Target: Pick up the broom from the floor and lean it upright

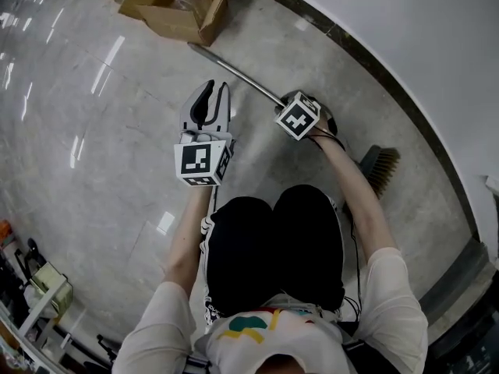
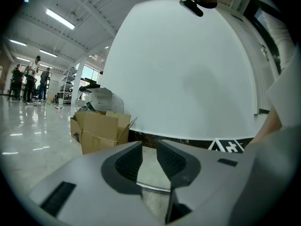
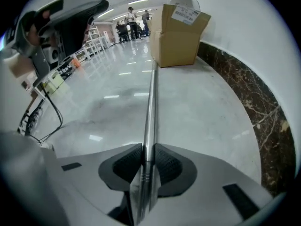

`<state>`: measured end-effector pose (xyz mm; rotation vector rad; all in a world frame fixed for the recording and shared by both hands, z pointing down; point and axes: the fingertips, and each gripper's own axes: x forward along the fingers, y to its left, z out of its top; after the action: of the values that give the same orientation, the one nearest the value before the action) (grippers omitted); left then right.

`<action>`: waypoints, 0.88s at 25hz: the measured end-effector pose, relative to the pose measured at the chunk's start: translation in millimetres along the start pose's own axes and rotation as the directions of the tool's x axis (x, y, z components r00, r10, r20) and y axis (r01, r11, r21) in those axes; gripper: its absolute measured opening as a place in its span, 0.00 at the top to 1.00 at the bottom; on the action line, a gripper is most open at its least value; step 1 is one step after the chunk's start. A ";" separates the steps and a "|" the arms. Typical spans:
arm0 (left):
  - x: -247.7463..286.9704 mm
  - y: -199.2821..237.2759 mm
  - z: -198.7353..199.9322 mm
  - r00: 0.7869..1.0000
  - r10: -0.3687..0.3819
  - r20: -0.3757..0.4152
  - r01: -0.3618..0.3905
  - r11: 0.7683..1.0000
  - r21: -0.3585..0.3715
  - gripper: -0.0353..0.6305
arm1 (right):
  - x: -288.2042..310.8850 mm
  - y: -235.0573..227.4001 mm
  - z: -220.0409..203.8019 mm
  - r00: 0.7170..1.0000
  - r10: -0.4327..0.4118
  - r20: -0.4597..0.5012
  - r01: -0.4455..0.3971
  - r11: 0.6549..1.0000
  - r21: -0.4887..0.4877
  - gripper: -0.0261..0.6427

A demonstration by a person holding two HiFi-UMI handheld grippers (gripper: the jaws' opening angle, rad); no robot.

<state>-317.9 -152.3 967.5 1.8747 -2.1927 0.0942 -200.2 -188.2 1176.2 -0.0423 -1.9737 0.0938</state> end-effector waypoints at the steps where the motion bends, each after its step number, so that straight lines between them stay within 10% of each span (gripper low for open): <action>1: 0.3 1.4 1.1 1.000 0.004 0.002 -0.004 1.000 -0.001 0.76 | 0.9 -0.8 0.3 1.000 0.001 0.000 -0.001 1.000 0.007 0.82; 13: 8.4 -16.5 100.6 0.995 -0.043 0.087 0.038 0.997 0.061 0.76 | -140.6 -16.9 40.1 0.950 -0.153 0.273 0.125 0.985 0.117 0.83; 22: 38.2 -108.9 209.2 0.950 -0.246 0.194 0.215 0.962 0.165 0.76 | -336.0 -87.1 34.0 0.674 -0.557 0.485 0.355 0.820 0.449 0.83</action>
<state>-248.0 -251.9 761.9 2.3053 -2.1258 0.0056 -97.9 -301.3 862.6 0.8075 -2.5153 0.0982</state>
